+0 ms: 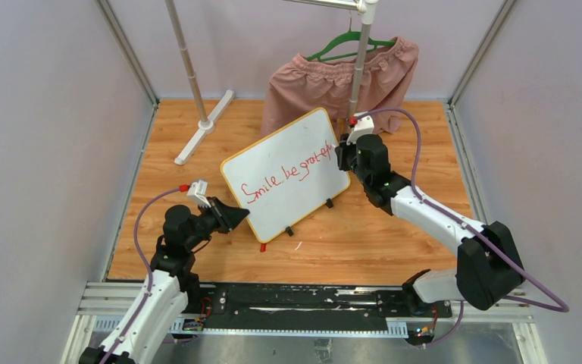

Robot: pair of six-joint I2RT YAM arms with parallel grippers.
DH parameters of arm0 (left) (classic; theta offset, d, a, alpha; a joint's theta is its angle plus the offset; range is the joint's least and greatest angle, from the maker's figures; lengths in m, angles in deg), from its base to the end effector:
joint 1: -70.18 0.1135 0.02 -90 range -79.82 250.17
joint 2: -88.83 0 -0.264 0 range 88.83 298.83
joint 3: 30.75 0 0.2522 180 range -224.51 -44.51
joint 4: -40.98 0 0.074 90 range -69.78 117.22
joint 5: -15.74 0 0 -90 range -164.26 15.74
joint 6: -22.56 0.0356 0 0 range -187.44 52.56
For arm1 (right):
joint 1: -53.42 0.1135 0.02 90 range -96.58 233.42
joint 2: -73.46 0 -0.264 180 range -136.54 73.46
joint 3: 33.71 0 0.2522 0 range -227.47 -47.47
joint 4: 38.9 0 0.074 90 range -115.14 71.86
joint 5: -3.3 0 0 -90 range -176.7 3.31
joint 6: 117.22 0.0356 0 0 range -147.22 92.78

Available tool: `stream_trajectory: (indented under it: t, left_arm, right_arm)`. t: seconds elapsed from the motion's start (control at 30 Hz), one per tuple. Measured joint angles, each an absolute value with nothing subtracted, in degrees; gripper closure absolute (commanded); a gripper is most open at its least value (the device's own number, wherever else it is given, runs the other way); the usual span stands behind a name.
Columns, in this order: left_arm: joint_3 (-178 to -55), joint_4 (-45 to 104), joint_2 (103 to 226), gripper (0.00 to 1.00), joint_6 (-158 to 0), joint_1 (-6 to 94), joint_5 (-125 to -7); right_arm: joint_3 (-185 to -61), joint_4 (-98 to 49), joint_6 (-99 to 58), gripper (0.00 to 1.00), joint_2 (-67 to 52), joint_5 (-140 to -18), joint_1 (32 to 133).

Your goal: Write a sentence on the whiteboard

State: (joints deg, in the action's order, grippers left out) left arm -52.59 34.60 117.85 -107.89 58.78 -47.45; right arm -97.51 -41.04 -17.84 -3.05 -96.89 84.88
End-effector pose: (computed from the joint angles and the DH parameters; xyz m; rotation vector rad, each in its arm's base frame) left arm 0.1362 -0.0438 0.1852 -0.1299 1.9082 -1.0501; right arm 0.2691 0.1573 0.2947 -0.2093 1.7540 0.3633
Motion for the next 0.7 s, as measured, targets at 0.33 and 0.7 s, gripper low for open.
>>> stream_trajectory:
  t: [0.33,0.7]
  left_arm:
    - [-52.63,34.60,117.85,1.00,-107.89,58.78,-47.45]
    - [-52.65,34.49,117.87,1.00,-107.86,58.73,-47.45]
  right_arm:
    - [-95.41,-41.85,-17.77,1.00,-2.59,-96.94,84.88]
    - [-95.00,-41.37,-17.77,1.00,-1.54,-96.87,84.86]
